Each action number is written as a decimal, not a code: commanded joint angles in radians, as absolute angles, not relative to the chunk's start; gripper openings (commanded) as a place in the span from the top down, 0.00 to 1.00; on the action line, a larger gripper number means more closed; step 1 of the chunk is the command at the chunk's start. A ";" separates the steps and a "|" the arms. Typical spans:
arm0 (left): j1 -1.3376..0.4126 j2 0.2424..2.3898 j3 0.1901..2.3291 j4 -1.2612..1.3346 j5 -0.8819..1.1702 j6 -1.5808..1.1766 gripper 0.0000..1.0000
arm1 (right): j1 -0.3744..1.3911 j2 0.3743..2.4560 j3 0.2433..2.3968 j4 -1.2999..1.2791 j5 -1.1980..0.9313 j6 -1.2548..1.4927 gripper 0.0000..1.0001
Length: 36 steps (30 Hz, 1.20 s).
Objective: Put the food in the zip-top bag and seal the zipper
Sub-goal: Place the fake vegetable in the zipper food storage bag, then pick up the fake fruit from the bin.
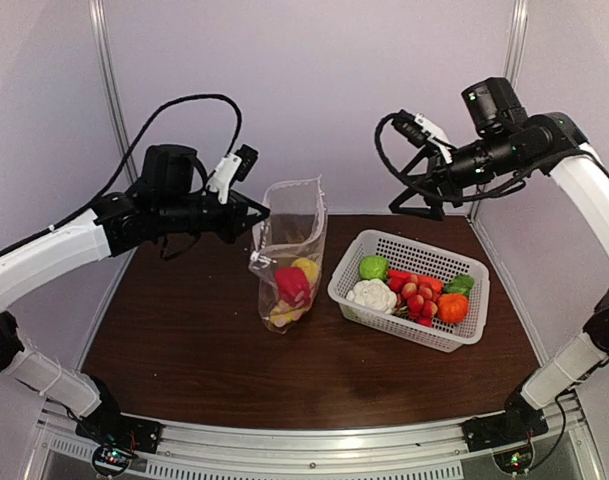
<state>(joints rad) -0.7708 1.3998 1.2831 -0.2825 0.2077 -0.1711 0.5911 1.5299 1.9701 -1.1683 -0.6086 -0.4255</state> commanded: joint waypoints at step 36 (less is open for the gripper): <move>-0.768 1.507 1.272 -0.142 0.579 -0.345 1.00 | 0.371 1.999 1.722 -0.851 -0.403 -0.363 0.11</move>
<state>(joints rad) -0.7677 1.5375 1.2827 -0.1837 0.5663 -0.3443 0.3748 1.9663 1.6577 -0.8444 -0.3859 -0.3813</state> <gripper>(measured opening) 0.015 0.885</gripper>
